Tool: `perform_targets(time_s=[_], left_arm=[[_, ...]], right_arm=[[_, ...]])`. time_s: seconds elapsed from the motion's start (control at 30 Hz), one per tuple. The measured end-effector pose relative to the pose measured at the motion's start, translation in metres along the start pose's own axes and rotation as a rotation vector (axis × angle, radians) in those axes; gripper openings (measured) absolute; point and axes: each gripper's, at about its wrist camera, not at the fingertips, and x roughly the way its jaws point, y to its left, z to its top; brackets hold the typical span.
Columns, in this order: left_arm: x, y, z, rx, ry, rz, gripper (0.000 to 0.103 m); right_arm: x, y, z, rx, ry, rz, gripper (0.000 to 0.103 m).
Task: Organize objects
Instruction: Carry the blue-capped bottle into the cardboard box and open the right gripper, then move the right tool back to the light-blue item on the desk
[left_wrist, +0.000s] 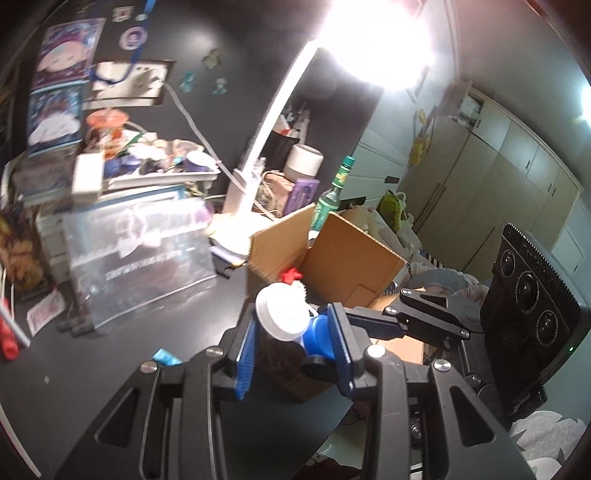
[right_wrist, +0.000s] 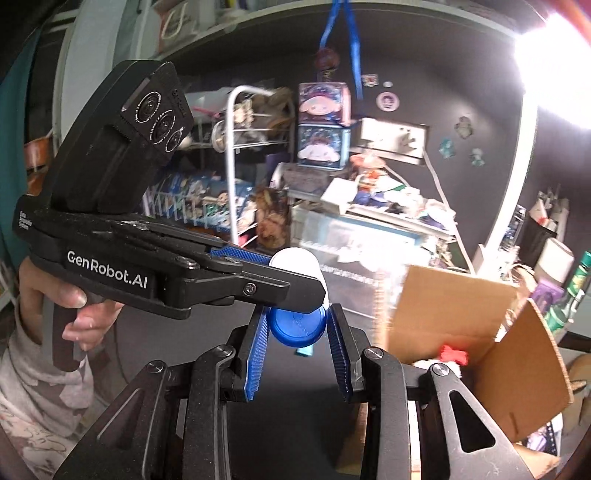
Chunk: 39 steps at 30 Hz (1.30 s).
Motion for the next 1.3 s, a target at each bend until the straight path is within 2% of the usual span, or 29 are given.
perform_targets(time_s=[0.33,0.47,0.63,0.7,0.8,0.83,0.87,0.9,1.23,1.3], left_arm=[[0.043,-0.016,0.028,0.025,0.056,-0.038,0.034],[0.065,-0.02,0.032,0.009,0.098,-0.049,0.034],[0.084,-0.029,0.036,0.048,0.145,-0.029,0.034],[0.09,-0.034,0.036,0.073,0.164,-0.004,0.038],[0.094,-0.037,0.036,0.101,0.17,0.031,0.058],[0.093,-0.038,0.036,0.109,0.166,0.035,0.069],[0.092,-0.039,0.036,0.118,0.16,0.036,0.078],[0.089,-0.039,0.036,0.127,0.148,0.039,0.081],[0.078,-0.037,0.038,0.143,0.114,0.073,0.088],[0.074,-0.036,0.038,0.142,0.105,0.069,0.089]], right_arm=[[-0.012,-0.049,0.0,0.07,0.011,-0.042,0.028],[-0.01,-0.07,-0.005,0.12,0.055,-0.04,0.028],[-0.008,-0.09,-0.013,0.17,0.102,-0.037,0.028],[-0.007,-0.094,-0.015,0.17,0.121,-0.047,0.028],[-0.004,-0.095,-0.017,0.146,0.162,-0.075,0.029],[-0.004,-0.095,-0.017,0.138,0.171,-0.083,0.031],[-0.005,-0.096,-0.018,0.134,0.171,-0.089,0.037],[-0.007,-0.097,-0.018,0.133,0.17,-0.095,0.043],[-0.012,-0.107,-0.018,0.127,0.174,-0.164,0.047],[-0.013,-0.106,-0.017,0.124,0.175,-0.179,0.057]])
